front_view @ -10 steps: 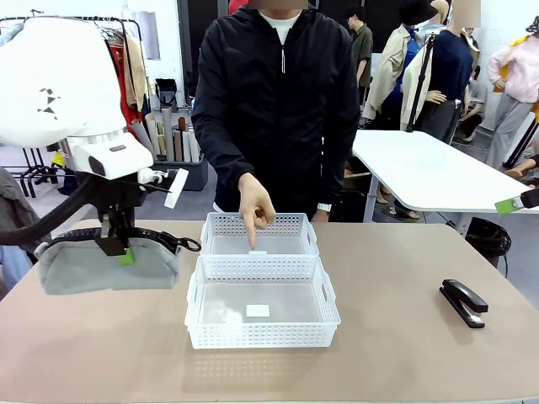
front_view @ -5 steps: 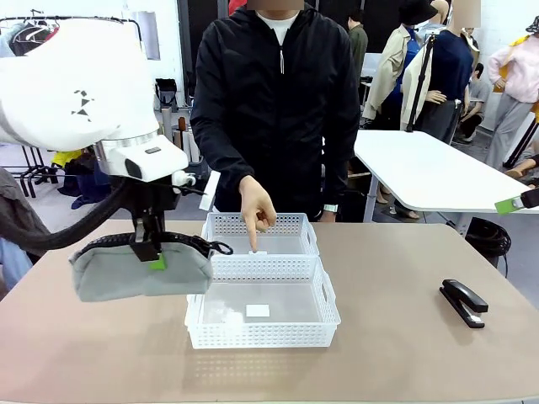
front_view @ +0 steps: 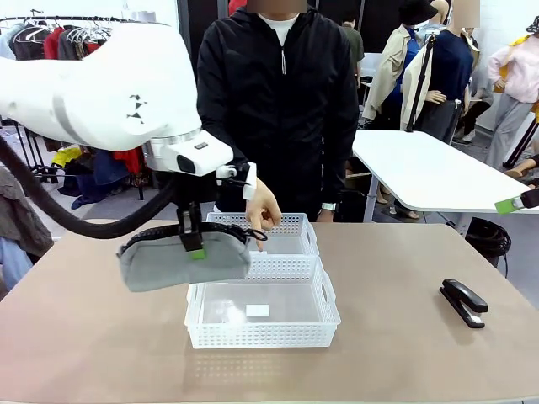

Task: Distribute items into two baskets.
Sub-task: Place the picked Pencil pouch into the Organizing basket as instructed by the person.

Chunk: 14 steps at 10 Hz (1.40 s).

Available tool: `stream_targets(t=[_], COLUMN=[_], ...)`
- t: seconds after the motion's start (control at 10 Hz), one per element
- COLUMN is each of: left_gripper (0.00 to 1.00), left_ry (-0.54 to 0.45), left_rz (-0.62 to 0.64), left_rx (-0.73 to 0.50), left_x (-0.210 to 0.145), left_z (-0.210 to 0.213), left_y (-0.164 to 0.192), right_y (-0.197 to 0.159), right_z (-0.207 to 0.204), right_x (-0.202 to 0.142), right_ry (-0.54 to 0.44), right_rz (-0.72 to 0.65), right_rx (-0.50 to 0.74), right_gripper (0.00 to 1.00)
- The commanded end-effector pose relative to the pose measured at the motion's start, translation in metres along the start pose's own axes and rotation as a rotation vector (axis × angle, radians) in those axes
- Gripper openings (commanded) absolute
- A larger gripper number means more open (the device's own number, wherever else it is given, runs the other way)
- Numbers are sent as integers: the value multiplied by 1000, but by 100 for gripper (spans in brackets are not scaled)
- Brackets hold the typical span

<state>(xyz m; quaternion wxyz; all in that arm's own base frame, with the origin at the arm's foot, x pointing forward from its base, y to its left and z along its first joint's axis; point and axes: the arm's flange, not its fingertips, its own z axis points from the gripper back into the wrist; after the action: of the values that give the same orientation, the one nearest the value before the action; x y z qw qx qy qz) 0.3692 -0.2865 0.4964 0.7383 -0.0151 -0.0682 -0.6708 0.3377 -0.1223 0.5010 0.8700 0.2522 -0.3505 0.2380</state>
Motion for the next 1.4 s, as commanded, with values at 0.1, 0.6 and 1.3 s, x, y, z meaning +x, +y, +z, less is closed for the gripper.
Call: stream_targets(t=[0.1, 0.6, 1.3], left_gripper=[0, 0, 0], left_ry=[-18, -38, 5], left_rz=[-1, -17, -60], left_rx=[29, 49, 85], left_x=[27, 69, 117], left_z=[-10, -39, -74], left_y=[7, 8, 15], right_y=[1, 1, 1], right_z=[0, 0, 0], right_x=[1, 1, 1], right_ry=[-5, -5, -5], right_rz=[4, 4, 4], right_rx=[5, 5, 5], right_gripper=[100, 100, 100])
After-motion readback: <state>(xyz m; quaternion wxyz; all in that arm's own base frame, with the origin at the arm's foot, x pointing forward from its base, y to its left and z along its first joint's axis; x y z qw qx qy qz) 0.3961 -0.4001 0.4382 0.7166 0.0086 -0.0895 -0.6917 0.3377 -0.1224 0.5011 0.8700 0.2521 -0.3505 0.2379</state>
